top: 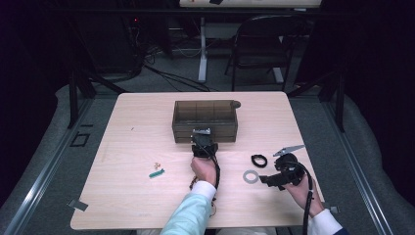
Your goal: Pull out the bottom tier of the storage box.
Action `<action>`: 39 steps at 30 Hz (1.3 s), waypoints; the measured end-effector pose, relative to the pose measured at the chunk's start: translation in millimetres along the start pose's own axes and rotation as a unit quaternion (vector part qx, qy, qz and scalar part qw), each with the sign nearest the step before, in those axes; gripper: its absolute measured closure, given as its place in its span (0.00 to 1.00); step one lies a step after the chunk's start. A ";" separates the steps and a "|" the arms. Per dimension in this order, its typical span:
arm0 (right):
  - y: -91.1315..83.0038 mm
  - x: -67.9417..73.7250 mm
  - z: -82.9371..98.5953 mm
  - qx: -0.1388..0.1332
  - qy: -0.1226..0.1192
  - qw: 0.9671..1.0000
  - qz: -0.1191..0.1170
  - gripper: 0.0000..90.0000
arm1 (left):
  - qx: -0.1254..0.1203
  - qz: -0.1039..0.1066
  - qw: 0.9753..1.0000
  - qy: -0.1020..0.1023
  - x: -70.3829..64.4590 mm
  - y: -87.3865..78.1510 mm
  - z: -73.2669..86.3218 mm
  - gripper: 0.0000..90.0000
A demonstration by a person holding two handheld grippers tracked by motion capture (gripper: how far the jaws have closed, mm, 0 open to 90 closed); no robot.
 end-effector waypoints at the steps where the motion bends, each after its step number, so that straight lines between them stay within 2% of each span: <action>1: 0.0 0.1 0.1 -0.001 0.002 1.000 0.001 0.21 | 0.000 0.000 1.000 0.000 0.1 0.0 0.0 0.61; 8: -0.2 -0.1 -0.2 0.000 0.000 1.000 0.001 0.21 | 0.001 0.006 1.000 -0.003 0.8 -1.3 0.7 0.61; 13: 0.5 0.7 0.5 -0.010 0.009 1.000 0.001 0.20 | 0.000 0.006 1.000 -0.003 1.1 -2.1 1.7 0.61; 15: -0.4 -0.1 0.0 -0.002 0.003 1.000 0.002 0.20 | 0.000 0.006 1.000 -0.002 1.1 -2.4 2.1 0.61; 39: 0.3 0.2 -0.1 -0.001 0.002 1.000 0.001 0.20 | 0.000 0.005 1.000 0.001 0.2 -9.0 8.5 0.61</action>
Point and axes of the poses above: each handheld gripper's, and its own axes: y roughly forward along the jaws, z roughly out of its underside, x roughly to its left, the point moved 1 cm from there along y, roughly forward along the jaws, and after that the axes turned 8 degrees about y, right-handed, at the moved point
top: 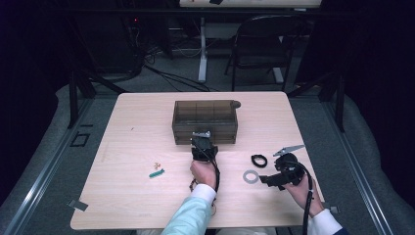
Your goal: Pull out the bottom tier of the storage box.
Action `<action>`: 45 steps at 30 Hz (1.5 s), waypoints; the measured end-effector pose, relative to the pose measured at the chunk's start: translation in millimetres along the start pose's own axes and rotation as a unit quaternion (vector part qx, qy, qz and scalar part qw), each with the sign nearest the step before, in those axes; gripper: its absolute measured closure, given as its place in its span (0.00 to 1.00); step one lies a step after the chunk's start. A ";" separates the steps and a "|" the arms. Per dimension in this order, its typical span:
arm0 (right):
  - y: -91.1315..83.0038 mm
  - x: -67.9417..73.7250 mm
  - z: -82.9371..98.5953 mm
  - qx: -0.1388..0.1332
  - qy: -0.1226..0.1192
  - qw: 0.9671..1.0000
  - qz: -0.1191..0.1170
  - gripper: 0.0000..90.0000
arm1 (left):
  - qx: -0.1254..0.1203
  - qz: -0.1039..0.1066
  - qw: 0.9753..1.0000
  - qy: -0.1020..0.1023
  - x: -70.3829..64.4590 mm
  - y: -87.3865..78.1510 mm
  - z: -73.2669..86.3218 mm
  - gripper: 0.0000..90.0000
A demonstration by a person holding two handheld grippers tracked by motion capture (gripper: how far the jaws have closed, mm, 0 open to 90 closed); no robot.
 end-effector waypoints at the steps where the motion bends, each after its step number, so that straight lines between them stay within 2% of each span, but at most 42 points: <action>1: 0.0 0.1 0.0 -0.001 0.000 1.000 0.000 0.20 | 0.001 0.000 1.000 0.000 0.0 -0.2 0.0 0.61; 14: -0.1 0.7 -0.3 0.000 -0.003 1.000 0.002 0.20 | 0.005 0.004 1.000 0.002 0.7 -3.7 1.1 0.61; 16: 0.1 0.9 -0.4 -0.001 -0.003 1.000 0.002 0.20 | -0.001 0.005 1.000 0.004 1.3 -5.3 0.3 0.60; 18: 0.5 1.5 -0.2 -0.003 0.000 1.000 0.000 0.20 | 0.001 0.012 1.000 0.012 2.3 -8.2 -1.5 0.52; 21: 0.3 2.2 -1.3 0.003 -0.009 1.000 -0.004 0.20 | 0.000 0.022 1.000 0.022 6.2 -12.5 -2.4 0.43; 25: 0.4 8.5 -3.3 0.000 -0.020 1.000 -0.018 0.18 | 0.000 0.036 0.999 0.033 13.7 -18.3 -1.5 0.36; 27: 2.2 11.4 -4.5 0.001 -0.029 0.999 -0.020 0.17 | 0.000 0.042 0.998 0.040 18.5 -21.6 -1.7 0.35; 28: 2.7 12.1 -5.1 0.005 -0.034 0.999 -0.020 0.17 | 0.005 0.053 0.998 0.044 21.4 -23.2 -1.9 0.33; 32: 5.2 13.2 -8.0 0.006 -0.034 0.999 -0.027 0.16 | 0.013 0.071 0.995 0.064 32.6 -28.9 -2.2 0.28; 34: 5.5 12.3 -9.2 0.007 -0.038 0.999 -0.031 0.16 | 0.013 0.073 0.995 0.066 35.8 -30.3 -2.2 0.26; 38: 6.2 12.9 -14.8 -0.003 -0.048 0.998 -0.036 0.14 | 0.022 0.085 0.993 0.080 53.5 -36.1 -0.2 0.23; 40: 7.2 13.7 -15.5 -0.005 -0.051 0.998 -0.037 0.13 | 0.023 0.087 0.993 0.083 56.1 -37.0 0.2 0.21; 43: 10.2 16.5 -19.0 0.001 -0.070 0.997 -0.045 0.08 | 0.028 0.096 0.990 0.099 68.4 -43.0 2.0 0.20; 45: 12.0 18.4 -21.0 -0.001 -0.070 0.996 -0.049 0.08 | 0.028 0.098 0.989 0.112 74.0 -46.4 2.1 0.19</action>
Point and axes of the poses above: each handheld gripper's, and its own axes: y roughly forward along the jaws, z roughly out of its underside, x roughly to its left, the point moved 1 cm from there along y, roughly forward along the jaws, and after that the axes turned 8 degrees about y, right-handed, at the moved point
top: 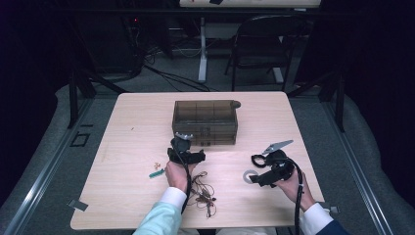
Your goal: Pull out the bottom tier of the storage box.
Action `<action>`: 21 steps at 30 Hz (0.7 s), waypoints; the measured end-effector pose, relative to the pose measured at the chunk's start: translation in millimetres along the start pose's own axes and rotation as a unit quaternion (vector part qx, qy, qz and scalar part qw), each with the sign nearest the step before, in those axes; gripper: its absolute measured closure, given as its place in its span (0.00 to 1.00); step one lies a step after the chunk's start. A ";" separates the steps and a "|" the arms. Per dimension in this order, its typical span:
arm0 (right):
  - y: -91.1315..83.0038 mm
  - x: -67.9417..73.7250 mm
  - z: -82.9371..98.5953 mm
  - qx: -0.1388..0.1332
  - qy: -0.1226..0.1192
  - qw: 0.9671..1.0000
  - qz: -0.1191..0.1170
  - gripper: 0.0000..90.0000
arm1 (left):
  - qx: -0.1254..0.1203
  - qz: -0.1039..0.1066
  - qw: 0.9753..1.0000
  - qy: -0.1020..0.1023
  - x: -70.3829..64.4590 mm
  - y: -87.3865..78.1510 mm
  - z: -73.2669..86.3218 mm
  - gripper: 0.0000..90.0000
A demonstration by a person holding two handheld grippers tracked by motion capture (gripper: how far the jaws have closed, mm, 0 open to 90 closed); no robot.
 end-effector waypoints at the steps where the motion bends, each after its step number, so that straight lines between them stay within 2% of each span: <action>1: 0.1 -0.2 -1.4 0.002 -0.003 1.000 -0.001 0.07 | 0.003 0.003 1.000 0.007 2.3 -2.1 0.3 0.18; 3: 0.9 -1.3 -3.5 0.000 -0.005 1.000 -0.001 0.06 | 0.003 0.003 1.000 0.021 7.2 -6.6 0.7 0.17; 5: 1.9 -2.9 -5.4 -0.002 -0.006 1.000 -0.001 0.05 | 0.003 0.007 1.000 0.024 13.3 -10.9 1.1 0.17; 6: 3.1 -3.7 -6.3 -0.002 -0.007 1.000 -0.007 0.05 | -0.002 0.001 1.000 0.027 15.4 -12.9 1.5 0.17; 8: 6.0 -5.1 -8.4 -0.004 -0.005 1.000 -0.006 0.05 | -0.005 0.001 0.999 0.036 20.5 -16.6 2.4 0.17; 13: 9.5 -7.8 -15.5 -0.005 -0.014 1.000 -0.004 0.05 | -0.003 0.015 0.999 0.043 34.4 -20.1 6.6 0.17; 16: 14.1 -8.3 -19.8 -0.007 -0.020 1.000 -0.008 0.07 | -0.002 0.018 0.999 0.042 42.1 -19.5 9.8 0.17; 18: 18.9 -9.0 -23.7 -0.004 -0.026 1.000 -0.010 0.08 | 0.004 0.011 0.999 0.045 48.2 -19.4 12.4 0.17; 21: 23.2 -10.4 -31.7 -0.005 -0.035 0.999 -0.008 0.09 | 0.004 0.016 0.999 0.041 58.3 -18.5 16.4 0.18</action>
Point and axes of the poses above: each handheld gripper's, and its own axes: y roughly forward along the jaws, z roughly out of its underside, x roughly to its left, the point moved 1 cm from there along y, roughly forward along the jaws, and after that the axes turned 8 degrees about y, right-handed, at the moved point
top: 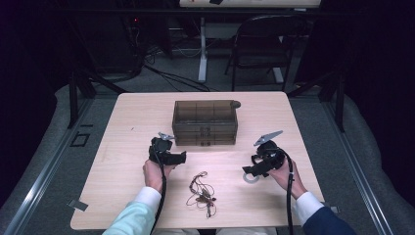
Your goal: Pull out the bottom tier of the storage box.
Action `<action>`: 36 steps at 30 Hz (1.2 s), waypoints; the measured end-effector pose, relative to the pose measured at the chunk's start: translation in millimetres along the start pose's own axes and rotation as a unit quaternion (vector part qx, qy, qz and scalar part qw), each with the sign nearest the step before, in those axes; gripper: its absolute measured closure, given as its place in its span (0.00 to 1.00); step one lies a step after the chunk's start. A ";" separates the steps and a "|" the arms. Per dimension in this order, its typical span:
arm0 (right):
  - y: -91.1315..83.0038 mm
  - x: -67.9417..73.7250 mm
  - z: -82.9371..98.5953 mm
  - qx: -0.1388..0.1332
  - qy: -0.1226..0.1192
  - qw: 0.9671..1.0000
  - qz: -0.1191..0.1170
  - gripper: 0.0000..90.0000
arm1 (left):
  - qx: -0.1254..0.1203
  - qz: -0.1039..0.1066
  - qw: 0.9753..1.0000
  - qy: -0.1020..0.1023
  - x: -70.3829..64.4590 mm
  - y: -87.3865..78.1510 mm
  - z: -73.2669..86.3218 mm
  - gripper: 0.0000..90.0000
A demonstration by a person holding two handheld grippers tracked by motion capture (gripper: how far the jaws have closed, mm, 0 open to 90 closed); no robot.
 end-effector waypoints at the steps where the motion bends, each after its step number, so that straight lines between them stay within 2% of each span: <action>1: 0.5 -1.5 -2.9 -0.002 -0.002 1.000 -0.001 0.10 | -0.003 0.008 1.000 0.000 3.1 -0.1 1.0 0.18; 3: 1.7 -4.4 -8.1 -0.011 0.001 1.000 -0.001 0.16 | -0.008 0.023 1.000 -0.001 7.4 0.7 0.9 0.20; 7: 5.3 -11.1 -17.5 -0.018 -0.007 1.000 0.008 0.20 | -0.007 0.024 1.000 0.006 10.8 3.5 -2.1 0.25; 11: 10.4 -16.3 -26.3 -0.025 -0.012 1.000 0.010 0.26 | -0.013 0.039 0.999 0.008 14.8 7.7 -4.9 0.32; 15: 18.5 -21.4 -34.4 -0.028 -0.010 1.000 0.010 0.35 | -0.016 0.061 0.998 0.027 17.1 11.9 -7.2 0.40; 19: 25.8 -22.4 -40.5 -0.033 -0.011 0.999 0.025 0.44 | -0.013 0.061 0.997 0.040 18.8 16.0 -9.7 0.47; 22: 31.4 -22.5 -44.6 -0.022 -0.023 0.999 0.024 0.48 | -0.010 0.062 0.997 0.045 20.6 18.3 -10.3 0.51; 25: 38.2 -23.4 -48.8 -0.023 -0.028 0.999 0.024 0.52 | -0.009 0.060 0.997 0.048 22.5 20.9 -9.9 0.55; 31: 48.4 -24.2 -53.5 -0.018 -0.030 0.999 0.025 0.60 | -0.006 0.064 0.997 0.045 26.7 27.3 -10.1 0.61; 36: 55.1 -26.3 -57.4 -0.012 -0.027 0.999 0.039 0.65 | -0.002 0.066 0.997 0.041 30.4 30.3 -12.4 0.63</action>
Point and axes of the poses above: each handheld gripper's, and its own axes: y roughly forward along the jaws, z roughly out of its underside, x roughly to its left, the point moved 1 cm from there along y, roughly forward along the jaws, and after that the axes turned 8 degrees about y, right-handed, at the moved point
